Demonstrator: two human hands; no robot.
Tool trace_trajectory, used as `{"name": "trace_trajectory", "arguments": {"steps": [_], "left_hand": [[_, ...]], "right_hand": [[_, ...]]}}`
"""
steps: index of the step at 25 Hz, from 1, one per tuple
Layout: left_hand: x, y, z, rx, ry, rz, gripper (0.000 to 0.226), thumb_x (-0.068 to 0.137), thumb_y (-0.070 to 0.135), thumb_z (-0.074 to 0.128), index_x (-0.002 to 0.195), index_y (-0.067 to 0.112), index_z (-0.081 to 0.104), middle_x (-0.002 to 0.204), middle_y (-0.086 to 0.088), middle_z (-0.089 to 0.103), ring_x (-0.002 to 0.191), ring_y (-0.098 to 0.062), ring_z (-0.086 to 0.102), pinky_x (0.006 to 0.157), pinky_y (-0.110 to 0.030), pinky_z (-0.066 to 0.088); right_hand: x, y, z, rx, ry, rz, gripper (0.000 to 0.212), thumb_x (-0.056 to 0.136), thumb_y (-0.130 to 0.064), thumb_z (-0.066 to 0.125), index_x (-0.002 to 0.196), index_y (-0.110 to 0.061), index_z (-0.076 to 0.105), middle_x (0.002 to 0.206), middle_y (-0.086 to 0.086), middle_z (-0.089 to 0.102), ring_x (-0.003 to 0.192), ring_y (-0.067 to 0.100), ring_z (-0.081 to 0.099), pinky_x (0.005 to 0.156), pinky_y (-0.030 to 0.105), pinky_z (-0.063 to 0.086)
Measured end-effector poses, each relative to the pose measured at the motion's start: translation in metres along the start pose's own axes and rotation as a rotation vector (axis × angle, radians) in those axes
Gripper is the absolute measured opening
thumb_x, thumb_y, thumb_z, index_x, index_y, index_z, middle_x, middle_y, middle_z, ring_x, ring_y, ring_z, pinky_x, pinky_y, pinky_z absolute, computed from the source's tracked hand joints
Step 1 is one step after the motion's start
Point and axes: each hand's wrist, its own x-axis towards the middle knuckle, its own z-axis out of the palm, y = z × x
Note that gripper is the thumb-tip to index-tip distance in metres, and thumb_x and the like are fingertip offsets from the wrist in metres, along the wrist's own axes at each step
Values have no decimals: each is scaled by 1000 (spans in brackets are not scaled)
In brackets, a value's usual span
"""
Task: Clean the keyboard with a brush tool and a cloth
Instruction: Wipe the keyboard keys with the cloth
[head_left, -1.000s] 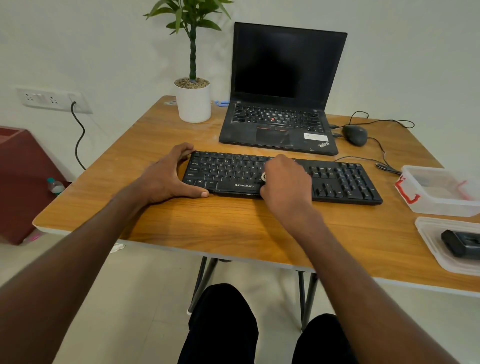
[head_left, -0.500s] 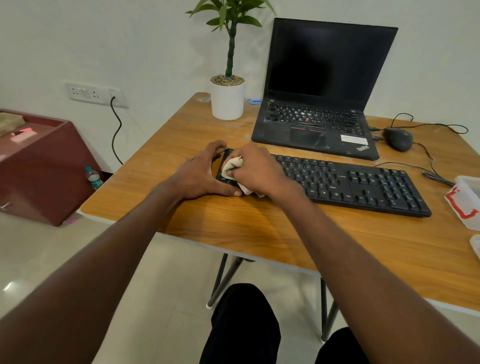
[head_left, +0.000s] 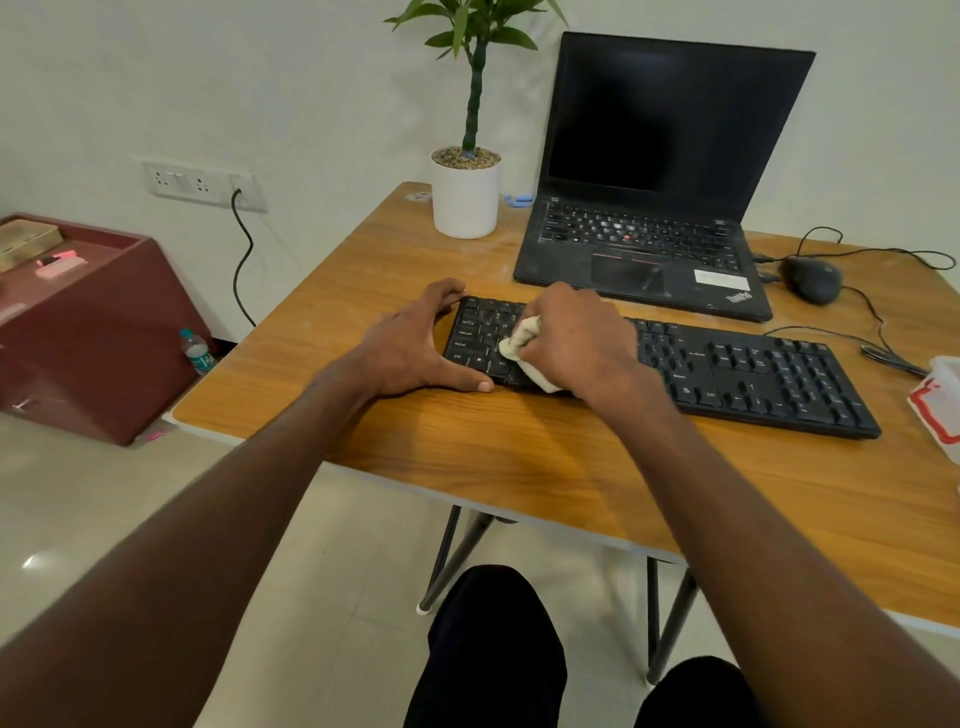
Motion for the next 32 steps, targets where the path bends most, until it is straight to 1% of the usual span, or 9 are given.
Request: {"name": "trace_trajectory", "arguments": {"steps": [6,10,13,17,22,25,27,29,32], "left_hand": [[1,-1,0,-2,-4,10,140,41,86,88,156,41,22,164,10,42,150,-13,39,126,-55,28],[-1,-1,0,-21,10,14,142,43,81,91,159,36,23,162,8,44,146,-12,43,124,-48,35],[-2,-2,-1,-38,17,13,140,46,76,93,160,35,23,163,7,43,146,-10,41,125,-45,34],[-1,-2,-1,-55,-9,-1,141,44,79,93,159,39,22,165,8,40,149,-13,38,126,-49,32],[0,0,-1,-29,-17,0,142,43,82,90,160,39,21,166,8,40,150,-14,38,126,-49,31],[-1,0,-1,-33,-8,-4,143,42,82,91,160,38,22,165,8,40,150,-14,38,126,-51,31],[0,0,-1,-34,3,-9,144,40,83,91,160,38,23,165,9,41,150,-12,38,126,-51,31],[1,-1,1,-50,1,-10,145,40,83,92,159,38,24,165,10,40,150,-12,37,126,-51,31],[1,-3,-1,-72,-6,-4,143,41,80,93,159,39,24,165,8,40,151,-14,37,126,-50,31]], "right_hand": [[-11,1,-11,-228,49,3,25,96,-27,71,116,-13,63,89,2,52,83,24,53,69,38,43],[5,-21,6,-27,14,-189,26,90,-24,74,116,-18,72,102,3,71,93,23,66,70,35,49],[0,-18,13,284,0,-133,22,85,-26,80,106,-32,80,100,-5,76,93,16,70,74,38,59],[-15,25,9,146,97,0,22,91,-24,75,111,-32,78,98,-7,74,82,12,64,54,23,39],[-31,72,-14,10,139,197,20,92,-23,72,109,-30,77,100,1,73,84,22,65,64,32,46],[-27,36,-3,-26,146,51,16,93,-20,73,108,-24,75,98,-1,71,80,16,57,60,26,40],[-20,16,8,107,43,-94,21,91,-19,76,108,-31,78,103,-5,74,86,12,63,63,26,46],[-15,19,8,236,15,-65,23,90,-17,76,107,-33,80,105,-8,75,91,11,67,67,30,53],[-24,54,0,166,90,44,24,93,-16,71,110,-31,78,102,-7,74,82,8,62,56,24,43]]}}
